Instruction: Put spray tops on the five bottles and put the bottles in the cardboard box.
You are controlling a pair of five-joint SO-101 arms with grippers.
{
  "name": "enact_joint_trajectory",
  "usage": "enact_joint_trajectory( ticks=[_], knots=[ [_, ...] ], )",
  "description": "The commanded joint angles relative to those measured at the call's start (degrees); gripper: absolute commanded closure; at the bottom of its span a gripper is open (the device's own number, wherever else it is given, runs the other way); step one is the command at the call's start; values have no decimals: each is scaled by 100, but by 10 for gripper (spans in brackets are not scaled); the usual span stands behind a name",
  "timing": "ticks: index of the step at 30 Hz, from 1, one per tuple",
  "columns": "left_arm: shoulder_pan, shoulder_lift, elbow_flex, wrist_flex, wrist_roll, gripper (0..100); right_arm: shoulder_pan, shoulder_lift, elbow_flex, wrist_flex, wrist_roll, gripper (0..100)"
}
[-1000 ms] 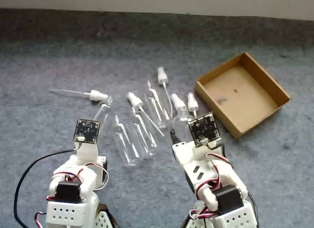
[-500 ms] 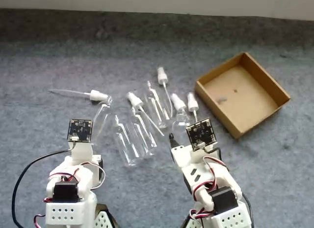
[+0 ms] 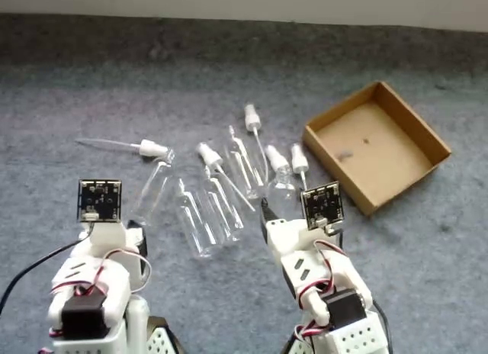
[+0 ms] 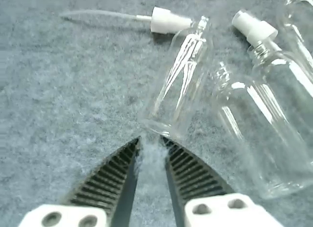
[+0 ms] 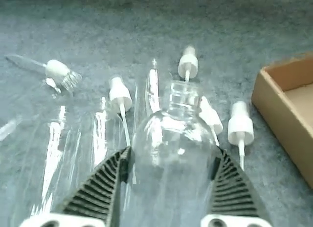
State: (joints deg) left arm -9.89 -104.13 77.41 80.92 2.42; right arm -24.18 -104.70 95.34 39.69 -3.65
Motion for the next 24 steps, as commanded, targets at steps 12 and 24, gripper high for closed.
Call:
enact_joint_trajectory(
  ticks=[12, 24],
  knots=[
    [-40, 3802, -2607, 0, -44, 992, 84, -66, 479, -813, -35, 871],
    [-48, 6360, -4259, -905, -1125, 886, 84, -66, 488, -804, -35, 871]
  ],
)
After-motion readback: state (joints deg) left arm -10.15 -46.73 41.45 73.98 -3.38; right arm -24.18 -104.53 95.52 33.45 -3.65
